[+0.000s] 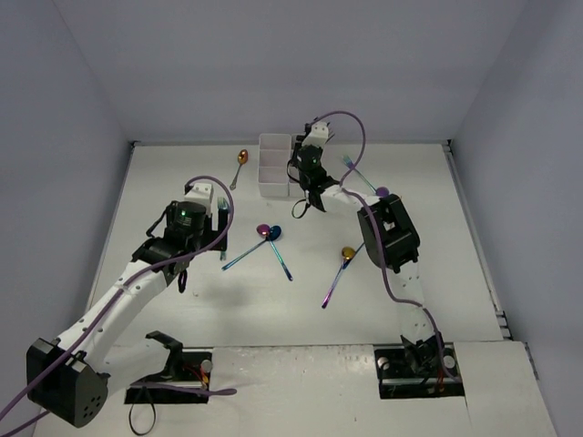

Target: Sort the eating utensils into containers

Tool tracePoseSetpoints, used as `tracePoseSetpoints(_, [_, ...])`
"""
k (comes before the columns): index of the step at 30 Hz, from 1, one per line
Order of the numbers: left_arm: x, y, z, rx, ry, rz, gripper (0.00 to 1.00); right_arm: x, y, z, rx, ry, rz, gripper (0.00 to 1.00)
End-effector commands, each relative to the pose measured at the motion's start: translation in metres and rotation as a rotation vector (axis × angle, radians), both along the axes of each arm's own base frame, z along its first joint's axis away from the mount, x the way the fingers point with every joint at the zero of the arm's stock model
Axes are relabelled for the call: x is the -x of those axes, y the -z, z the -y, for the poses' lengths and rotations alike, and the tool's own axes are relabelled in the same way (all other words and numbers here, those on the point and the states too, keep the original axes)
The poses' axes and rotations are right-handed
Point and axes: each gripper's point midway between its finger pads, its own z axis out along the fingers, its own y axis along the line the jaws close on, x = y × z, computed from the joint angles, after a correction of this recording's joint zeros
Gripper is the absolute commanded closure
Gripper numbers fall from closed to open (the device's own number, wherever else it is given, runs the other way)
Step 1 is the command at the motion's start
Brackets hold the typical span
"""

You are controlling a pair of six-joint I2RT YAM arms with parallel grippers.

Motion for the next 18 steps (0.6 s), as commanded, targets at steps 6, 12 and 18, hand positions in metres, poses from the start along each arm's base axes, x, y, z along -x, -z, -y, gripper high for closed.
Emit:
tracePoseSetpoints(6, [-0.001,-0.027,0.004,0.103,-0.050,0.055,0.13,0.042,-0.145,0.008,-0.106,-0.021,0.158,0.45])
tracePoseSetpoints(12, [0.000,-0.024,0.010,0.145,-0.068,0.020,0.13,0.085,-0.175,0.024,-0.069,-0.073,0.089,0.32])
tracePoseSetpoints(18, [-0.003,-0.023,0.013,0.149,-0.077,-0.012,0.13,0.134,-0.168,0.051,0.029,-0.111,-0.046,0.30])
